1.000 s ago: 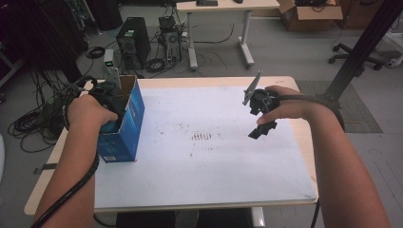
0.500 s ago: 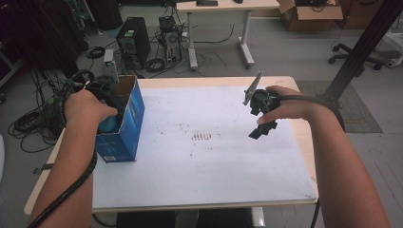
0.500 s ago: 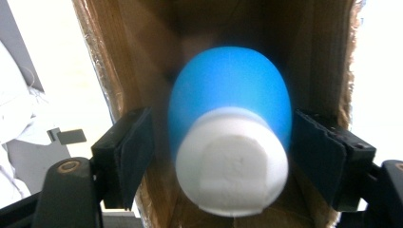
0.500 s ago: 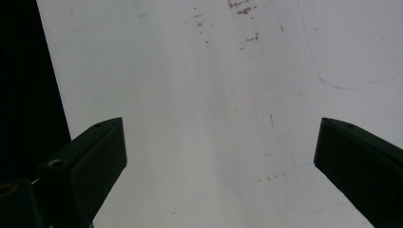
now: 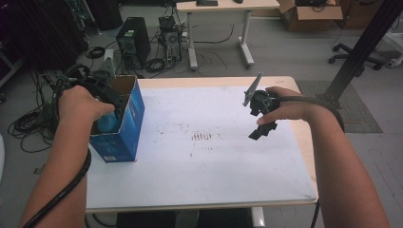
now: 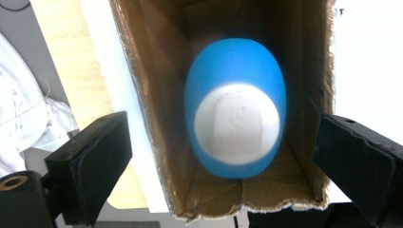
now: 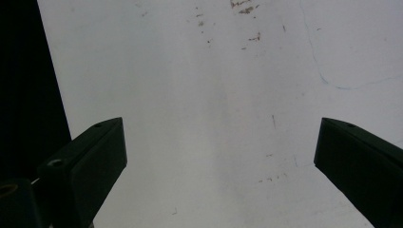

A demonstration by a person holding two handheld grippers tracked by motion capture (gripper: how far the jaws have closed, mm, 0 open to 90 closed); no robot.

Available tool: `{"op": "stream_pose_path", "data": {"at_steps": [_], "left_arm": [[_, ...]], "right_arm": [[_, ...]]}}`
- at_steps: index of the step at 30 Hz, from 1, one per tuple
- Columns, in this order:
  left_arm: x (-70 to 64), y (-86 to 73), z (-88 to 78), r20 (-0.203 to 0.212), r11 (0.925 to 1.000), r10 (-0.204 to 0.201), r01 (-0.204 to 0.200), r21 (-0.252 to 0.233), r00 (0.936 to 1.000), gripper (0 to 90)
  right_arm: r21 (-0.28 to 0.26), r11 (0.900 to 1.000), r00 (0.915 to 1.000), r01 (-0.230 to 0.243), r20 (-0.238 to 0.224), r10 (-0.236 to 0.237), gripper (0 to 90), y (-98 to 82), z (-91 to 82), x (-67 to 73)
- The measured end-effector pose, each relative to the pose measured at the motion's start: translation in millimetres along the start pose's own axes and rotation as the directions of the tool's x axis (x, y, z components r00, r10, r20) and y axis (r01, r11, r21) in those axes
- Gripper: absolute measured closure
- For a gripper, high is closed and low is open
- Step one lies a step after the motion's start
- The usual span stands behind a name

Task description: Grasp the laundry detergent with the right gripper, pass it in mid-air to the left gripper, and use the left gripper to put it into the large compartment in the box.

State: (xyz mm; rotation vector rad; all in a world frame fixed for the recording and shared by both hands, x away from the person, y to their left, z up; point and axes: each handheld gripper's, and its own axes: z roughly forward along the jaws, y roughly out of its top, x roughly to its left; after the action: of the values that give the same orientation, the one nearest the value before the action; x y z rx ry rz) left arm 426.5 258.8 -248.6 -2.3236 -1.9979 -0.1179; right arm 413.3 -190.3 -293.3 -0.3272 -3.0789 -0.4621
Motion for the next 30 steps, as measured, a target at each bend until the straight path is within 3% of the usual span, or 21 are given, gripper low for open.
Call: {"op": "stream_pose_path", "data": {"at_steps": [3,9,13,17,19,21,22,23,24,25,27,28,29,30], "left_arm": [[-0.5,-1.1,-3.0,-0.003,0.9999,-0.006,0.006,-0.010,1.0000,2.4],[-4.0,-4.9,-15.6,-0.011,0.9993,0.019,-0.019,-0.032,0.9998,0.2],[-12.0,-7.1,-26.2,-0.039,0.9979,0.054,-0.055,-0.036,0.9978,0.2],[-25.1,-8.0,-42.7,-0.075,0.9910,0.117,-0.121,-0.058,0.9903,0.2],[-35.4,-7.5,-53.2,-0.103,0.9806,0.176,-0.184,-0.069,0.9790,0.2],[-47.2,-6.3,-62.9,-0.119,0.9611,0.252,-0.263,-0.085,0.9603,0.2],[-47.2,-6.3,-62.9,-0.119,0.9611,0.252,-0.263,-0.085,0.9603,0.2],[-55.8,-5.9,-71.3,-0.119,0.9385,0.317,-0.329,-0.103,0.9409,0.2],[-59.5,-5.7,-75.4,-0.122,0.9297,0.339,-0.352,-0.108,0.9328,0.2],[-59.5,-5.7,-75.4,-0.122,0.9297,0.339,-0.352,-0.108,0.9328,0.2],[-68.4,-6.7,-87.7,-0.125,0.8956,0.401,-0.417,-0.155,0.9075,0.2],[-68.4,-6.7,-87.7,-0.125,0.8956,0.401,-0.417,-0.155,0.9075,0.2],[-71.6,-6.8,-92.1,-0.122,0.8871,0.414,-0.430,-0.168,0.9021,0.2],[-76.1,-6.9,-96.5,-0.128,0.8718,0.441,-0.458,-0.174,0.8883,0.2]], "right_arm": [[-0.002,1.000,1.0000,-0.001,0.003,0.001,3.5,0.1,-0.1,0.5],[-0.002,1.000,1.0000,0.000,0.007,0.000,3.7,-0.1,-2.6,3.3],[-0.005,1.000,0.9999,0.003,0.010,-0.003,3.6,-1.7,-3.9,4.2],[-0.008,1.000,0.9998,0.002,0.018,-0.002,3.5,-3.8,-5.4,5.6],[-0.007,1.000,0.9998,0.004,0.021,-0.004,3.5,-5.2,-6.3,6.3],[-0.007,1.000,0.9997,0.003,0.023,-0.003,3.6,-6.3,-7.0,7.2],[-0.007,1.000,0.9997,0.003,0.023,-0.003,3.6,-6.3,-7.0,7.2],[-0.006,1.000,0.9997,0.004,0.025,-0.004,3.4,-7.4,-7.8,8.2],[-0.004,1.000,0.9996,0.007,0.026,-0.007,3.5,-8.2,-7.6,9.2],[-0.004,1.000,0.9996,0.007,0.026,-0.007,3.5,-8.2,-7.6,9.2],[0.005,1.000,0.9996,0.017,0.025,-0.017,3.6,-8.8,-7.4,12.5],[0.005,1.000,0.9996,0.017,0.025,-0.017,3.6,-8.8,-7.4,12.5],[0.009,1.000,0.9995,0.020,0.025,-0.020,3.6,-8.8,-7.3,13.9],[0.020,0.999,0.9991,0.031,0.029,-0.032,3.5,-8.5,-7.1,15.1]]}}
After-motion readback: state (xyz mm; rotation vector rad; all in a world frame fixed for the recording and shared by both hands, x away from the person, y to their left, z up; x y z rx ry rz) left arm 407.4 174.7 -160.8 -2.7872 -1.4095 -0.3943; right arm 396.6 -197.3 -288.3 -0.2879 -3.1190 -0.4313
